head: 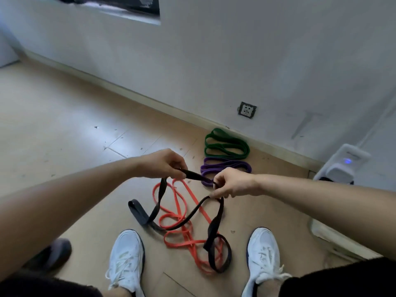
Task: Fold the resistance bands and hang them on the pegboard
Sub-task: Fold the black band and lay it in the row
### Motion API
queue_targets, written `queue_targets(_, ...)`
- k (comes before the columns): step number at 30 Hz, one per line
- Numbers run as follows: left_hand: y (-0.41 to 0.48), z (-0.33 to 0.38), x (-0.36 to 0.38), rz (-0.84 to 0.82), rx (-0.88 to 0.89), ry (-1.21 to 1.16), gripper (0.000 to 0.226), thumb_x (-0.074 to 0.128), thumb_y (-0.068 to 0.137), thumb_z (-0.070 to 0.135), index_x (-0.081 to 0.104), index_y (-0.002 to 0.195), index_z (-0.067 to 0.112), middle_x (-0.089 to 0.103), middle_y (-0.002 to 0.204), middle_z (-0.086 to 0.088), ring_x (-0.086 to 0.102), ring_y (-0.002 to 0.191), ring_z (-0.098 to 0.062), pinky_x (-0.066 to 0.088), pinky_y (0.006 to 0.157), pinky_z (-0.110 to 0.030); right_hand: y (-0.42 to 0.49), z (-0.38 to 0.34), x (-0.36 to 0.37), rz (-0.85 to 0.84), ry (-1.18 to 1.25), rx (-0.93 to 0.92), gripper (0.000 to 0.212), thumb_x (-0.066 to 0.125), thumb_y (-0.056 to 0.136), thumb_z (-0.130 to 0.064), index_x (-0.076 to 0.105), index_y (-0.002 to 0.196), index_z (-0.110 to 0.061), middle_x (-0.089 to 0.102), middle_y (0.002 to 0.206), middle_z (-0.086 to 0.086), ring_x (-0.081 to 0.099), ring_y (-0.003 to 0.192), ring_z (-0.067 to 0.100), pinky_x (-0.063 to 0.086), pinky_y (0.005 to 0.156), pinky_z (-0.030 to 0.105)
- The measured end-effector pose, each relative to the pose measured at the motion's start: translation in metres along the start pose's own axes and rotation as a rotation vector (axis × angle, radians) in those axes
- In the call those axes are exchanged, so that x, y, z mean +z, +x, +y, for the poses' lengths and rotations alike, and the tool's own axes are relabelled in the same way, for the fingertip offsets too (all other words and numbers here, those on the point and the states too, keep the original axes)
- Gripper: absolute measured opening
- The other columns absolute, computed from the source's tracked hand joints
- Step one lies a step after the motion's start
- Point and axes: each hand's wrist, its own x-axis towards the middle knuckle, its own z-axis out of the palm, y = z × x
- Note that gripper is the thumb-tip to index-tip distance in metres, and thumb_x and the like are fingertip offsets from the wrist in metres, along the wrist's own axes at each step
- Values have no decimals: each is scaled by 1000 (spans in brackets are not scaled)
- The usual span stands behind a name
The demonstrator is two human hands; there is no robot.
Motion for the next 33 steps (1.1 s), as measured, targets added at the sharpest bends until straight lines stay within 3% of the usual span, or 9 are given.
queue_targets(4, -35, 43, -33, 160, 83, -73, 6, 73, 93, 19, 77, 96, 16, 72, 87, -12, 64, 78, -13, 53, 79, -33, -43, -54, -31, 149, 69, -86, 24, 81, 86, -30, 66, 81, -12, 60, 62, -5, 54, 58, 11, 45, 53, 23)
queue_targets(7, -58, 70, -51, 297, 167, -229, 12, 73, 92, 16, 76, 100, 8, 71, 84, -7, 67, 81, -16, 55, 85, -33, -71, -91, -50, 269, 173, -208, 27, 80, 87, -27, 66, 88, -5, 58, 71, 3, 56, 62, 13, 48, 54, 23)
queue_targets(11, -76, 104, -64, 449, 283, -430, 15, 71, 92, 13, 73, 105, 7, 72, 85, -5, 69, 84, -18, 56, 88, -33, -99, -141, -70, 387, 251, -394, 16, 79, 87, -23, 68, 89, -12, 66, 75, -1, 64, 70, 14, 55, 65, 26)
queue_targets(17, -79, 153, -88, 649, 391, -557, 20, 74, 90, 16, 70, 108, 7, 79, 92, -11, 77, 86, -26, 62, 78, -36, -110, -190, -97, 594, 308, -574, 25, 79, 87, -19, 67, 104, -6, 68, 85, 6, 69, 73, 16, 60, 67, 31)
queue_targets(21, -69, 160, -92, 646, 410, -639, 22, 76, 88, 14, 70, 108, 7, 79, 92, -11, 77, 85, -25, 61, 72, -33, -98, -190, -106, 674, 421, -622, 38, 78, 87, -21, 64, 120, -8, 67, 92, 14, 71, 76, 23, 61, 67, 36)
queue_targets(25, -50, 143, -81, 529, 394, -681, 22, 71, 92, 13, 68, 111, 3, 78, 96, -14, 76, 86, -24, 60, 71, -31, -84, -180, -110, 700, 408, -644, 50, 73, 92, -17, 55, 139, -13, 61, 90, 18, 72, 74, 30, 63, 64, 41)
queue_targets(28, -38, 132, -78, 476, 392, -624, 12, 68, 95, 13, 70, 105, 6, 78, 96, -10, 76, 88, -22, 62, 74, -32, -75, -177, -113, 681, 376, -642, 49, 71, 94, -16, 55, 140, -15, 60, 89, 17, 72, 74, 34, 63, 61, 38)
queue_targets(33, -22, 121, -76, 541, 349, -608, 9, 72, 92, 7, 71, 101, 4, 78, 93, -13, 77, 86, -23, 62, 72, -29, -62, -174, -113, 635, 274, -601, 40, 70, 94, -16, 62, 134, -14, 60, 90, 20, 72, 72, 27, 62, 62, 33)
